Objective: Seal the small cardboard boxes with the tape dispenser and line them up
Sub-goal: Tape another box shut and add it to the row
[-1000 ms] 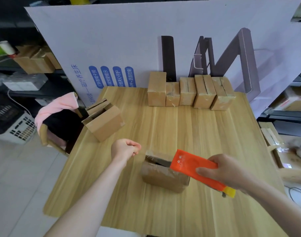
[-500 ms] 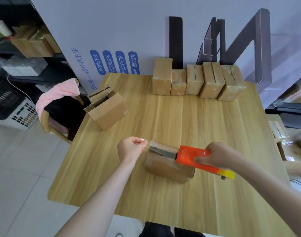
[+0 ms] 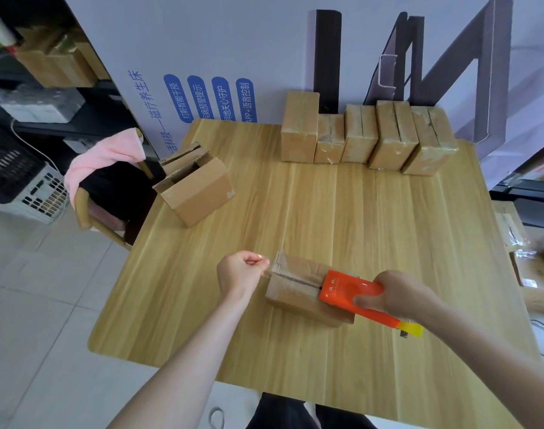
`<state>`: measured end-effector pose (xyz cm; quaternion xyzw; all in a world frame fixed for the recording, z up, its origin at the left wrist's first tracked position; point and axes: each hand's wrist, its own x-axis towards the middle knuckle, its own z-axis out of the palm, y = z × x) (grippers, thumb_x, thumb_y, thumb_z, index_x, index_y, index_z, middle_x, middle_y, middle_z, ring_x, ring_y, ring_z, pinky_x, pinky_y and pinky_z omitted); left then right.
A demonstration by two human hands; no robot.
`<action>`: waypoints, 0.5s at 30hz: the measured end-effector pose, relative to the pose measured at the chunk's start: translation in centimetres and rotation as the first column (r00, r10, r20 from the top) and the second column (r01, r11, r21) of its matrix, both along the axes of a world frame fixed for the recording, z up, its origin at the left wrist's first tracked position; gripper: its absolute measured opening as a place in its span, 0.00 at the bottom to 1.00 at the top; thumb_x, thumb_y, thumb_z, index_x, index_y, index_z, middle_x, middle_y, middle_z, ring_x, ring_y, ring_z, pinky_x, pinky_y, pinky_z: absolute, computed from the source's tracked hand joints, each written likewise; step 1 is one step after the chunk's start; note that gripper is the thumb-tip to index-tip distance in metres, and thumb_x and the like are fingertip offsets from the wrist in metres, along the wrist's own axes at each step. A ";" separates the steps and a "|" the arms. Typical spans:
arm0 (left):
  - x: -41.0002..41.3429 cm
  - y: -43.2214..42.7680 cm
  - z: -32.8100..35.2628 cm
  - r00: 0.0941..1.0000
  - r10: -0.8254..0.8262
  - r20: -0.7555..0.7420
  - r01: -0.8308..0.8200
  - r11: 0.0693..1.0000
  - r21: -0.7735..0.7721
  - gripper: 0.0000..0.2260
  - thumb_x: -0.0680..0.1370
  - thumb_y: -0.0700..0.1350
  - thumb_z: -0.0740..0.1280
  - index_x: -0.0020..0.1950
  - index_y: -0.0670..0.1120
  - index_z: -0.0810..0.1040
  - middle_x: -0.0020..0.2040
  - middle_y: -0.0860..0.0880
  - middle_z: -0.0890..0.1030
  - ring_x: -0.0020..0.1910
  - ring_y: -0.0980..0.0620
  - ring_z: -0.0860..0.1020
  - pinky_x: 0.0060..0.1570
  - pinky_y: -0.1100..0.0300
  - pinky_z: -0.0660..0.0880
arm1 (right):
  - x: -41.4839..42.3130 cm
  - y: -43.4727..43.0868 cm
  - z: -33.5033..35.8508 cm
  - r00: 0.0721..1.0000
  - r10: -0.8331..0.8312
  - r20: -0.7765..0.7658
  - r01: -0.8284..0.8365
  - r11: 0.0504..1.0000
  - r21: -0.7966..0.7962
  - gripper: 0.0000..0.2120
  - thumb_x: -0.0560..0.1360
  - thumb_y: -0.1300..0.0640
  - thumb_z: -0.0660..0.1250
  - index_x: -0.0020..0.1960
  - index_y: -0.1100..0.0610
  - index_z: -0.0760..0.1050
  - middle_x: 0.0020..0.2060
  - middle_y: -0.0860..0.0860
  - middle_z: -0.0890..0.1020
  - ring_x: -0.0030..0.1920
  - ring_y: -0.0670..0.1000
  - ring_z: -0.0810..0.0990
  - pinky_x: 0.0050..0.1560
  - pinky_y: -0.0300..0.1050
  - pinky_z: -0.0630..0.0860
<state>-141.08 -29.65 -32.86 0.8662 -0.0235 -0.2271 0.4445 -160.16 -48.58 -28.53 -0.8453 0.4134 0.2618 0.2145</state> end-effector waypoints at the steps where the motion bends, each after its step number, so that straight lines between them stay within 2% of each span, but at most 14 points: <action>1: 0.1 0.0 -0.3 1.000 0.016 -0.018 -0.016 1.000 -0.001 0.02 0.70 0.40 0.75 0.40 0.45 0.84 0.31 0.51 0.83 0.25 0.62 0.78 0.36 0.65 0.78 | 0.0 0.0 -0.1 1.000 0.003 0.003 -0.003 1.000 0.000 0.24 0.67 0.32 0.66 0.47 0.53 0.76 0.38 0.46 0.79 0.39 0.47 0.79 0.36 0.41 0.74; 7: 0.5 -0.1 -2.2 0.996 0.040 -0.085 -0.039 0.999 0.021 0.02 0.70 0.40 0.75 0.42 0.43 0.84 0.32 0.49 0.83 0.27 0.57 0.78 0.41 0.60 0.80 | -0.2 0.1 -0.4 1.000 0.010 0.002 -0.011 1.000 0.007 0.24 0.67 0.33 0.66 0.47 0.53 0.76 0.38 0.46 0.79 0.39 0.46 0.79 0.38 0.42 0.77; 12: 0.6 -0.3 -3.6 0.975 0.112 -0.193 -0.116 0.993 -0.011 0.03 0.71 0.40 0.75 0.43 0.44 0.83 0.37 0.48 0.84 0.30 0.54 0.79 0.33 0.66 0.75 | -0.3 -0.1 -0.5 1.000 0.003 -0.007 -0.003 1.000 0.012 0.22 0.67 0.32 0.66 0.45 0.51 0.75 0.38 0.45 0.78 0.38 0.45 0.78 0.40 0.43 0.78; 15: 0.6 -0.5 -4.5 0.954 0.140 -0.264 -0.156 0.987 -0.042 0.05 0.71 0.40 0.75 0.46 0.42 0.83 0.40 0.48 0.84 0.33 0.52 0.81 0.34 0.64 0.76 | -0.3 -0.1 -0.7 1.000 -0.008 -0.009 0.008 1.000 0.023 0.21 0.67 0.33 0.66 0.44 0.50 0.74 0.38 0.45 0.78 0.38 0.45 0.78 0.42 0.43 0.79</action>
